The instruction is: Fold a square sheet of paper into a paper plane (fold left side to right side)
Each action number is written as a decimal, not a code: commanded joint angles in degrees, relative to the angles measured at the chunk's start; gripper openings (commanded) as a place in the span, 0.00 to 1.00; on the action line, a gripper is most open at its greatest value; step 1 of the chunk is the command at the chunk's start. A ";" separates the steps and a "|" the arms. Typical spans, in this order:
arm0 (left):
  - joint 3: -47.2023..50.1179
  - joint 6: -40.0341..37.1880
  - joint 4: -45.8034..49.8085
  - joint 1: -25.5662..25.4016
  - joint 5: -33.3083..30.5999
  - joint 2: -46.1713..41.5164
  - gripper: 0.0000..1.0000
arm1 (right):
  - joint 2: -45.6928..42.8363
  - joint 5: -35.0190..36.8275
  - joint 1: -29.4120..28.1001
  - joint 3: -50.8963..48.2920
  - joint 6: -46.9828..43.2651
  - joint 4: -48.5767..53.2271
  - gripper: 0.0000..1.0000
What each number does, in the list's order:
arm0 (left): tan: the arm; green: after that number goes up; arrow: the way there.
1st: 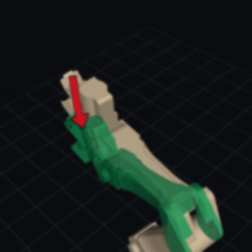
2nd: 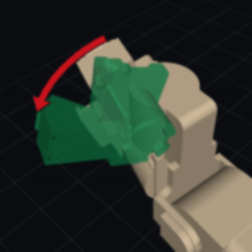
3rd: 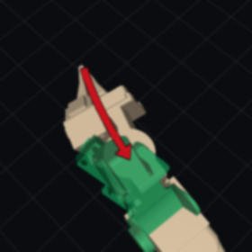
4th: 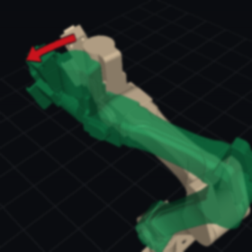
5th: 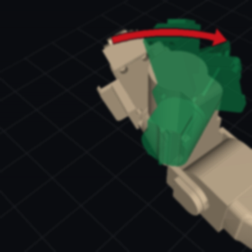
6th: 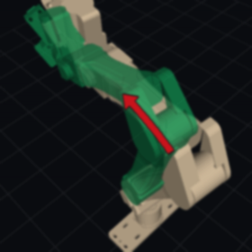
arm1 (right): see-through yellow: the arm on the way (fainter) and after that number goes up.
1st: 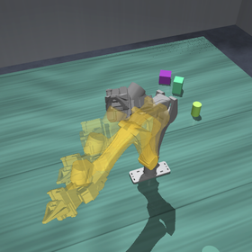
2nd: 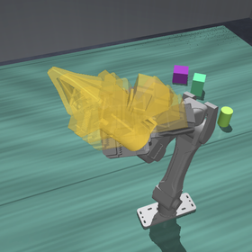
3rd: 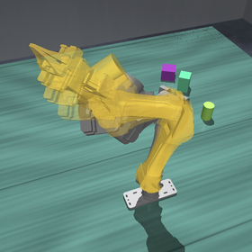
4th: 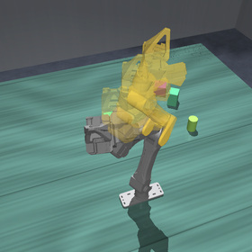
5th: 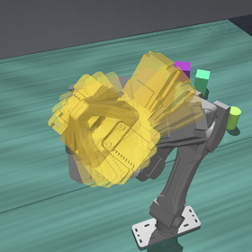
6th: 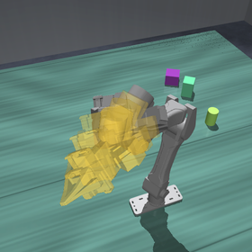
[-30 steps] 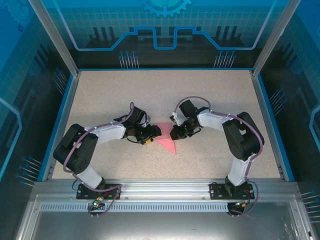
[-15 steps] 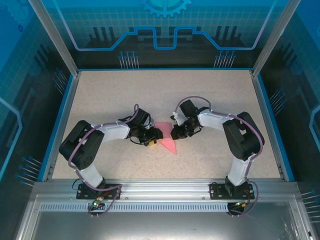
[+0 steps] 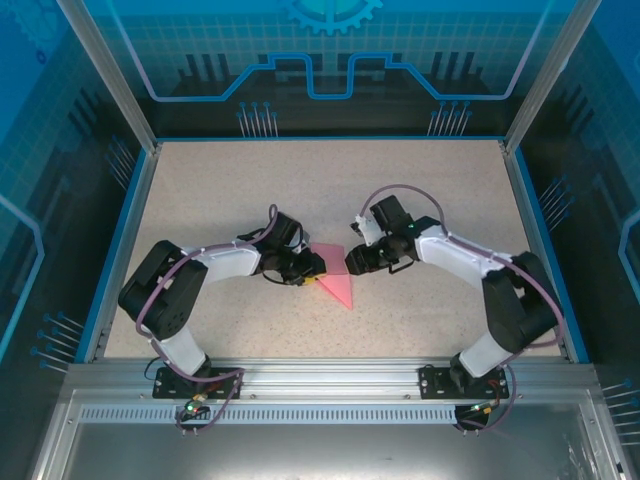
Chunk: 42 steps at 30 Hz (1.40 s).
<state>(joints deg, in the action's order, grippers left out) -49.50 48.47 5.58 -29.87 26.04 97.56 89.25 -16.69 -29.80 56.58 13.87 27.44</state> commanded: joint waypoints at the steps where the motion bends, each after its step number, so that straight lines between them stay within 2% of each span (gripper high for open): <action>1: -2.35 2.28 0.65 -0.29 1.68 -1.85 0.27 | -4.15 6.36 -4.63 -3.24 -1.34 1.05 0.44; 6: -4.26 3.18 2.90 -0.33 1.82 -1.76 0.24 | -5.50 14.91 -14.91 -7.23 -0.46 -1.95 0.46; 9: -5.17 3.40 4.09 -0.30 1.85 -1.63 0.23 | -3.79 17.64 -18.24 -7.62 -0.33 -2.92 0.47; 20: -6.01 4.08 5.41 -0.30 1.79 -1.58 0.22 | 3.79 19.93 -21.35 -3.08 -1.38 -3.14 0.44; 29: -6.08 3.54 6.41 -0.28 1.42 -1.32 0.22 | 5.64 22.83 -21.70 -2.17 -1.12 -2.06 0.39; 34: -6.10 3.46 6.46 -0.29 1.45 -1.45 0.22 | 6.31 23.06 -21.70 -1.57 -0.95 -1.86 0.34; 42: -6.03 3.35 6.72 -0.18 1.09 -2.19 0.23 | 6.12 22.12 -21.66 -2.60 -0.86 -2.20 0.18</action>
<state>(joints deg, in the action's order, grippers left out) -53.95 52.18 10.50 -29.74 25.34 97.45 94.89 5.56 -50.74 53.04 13.02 26.11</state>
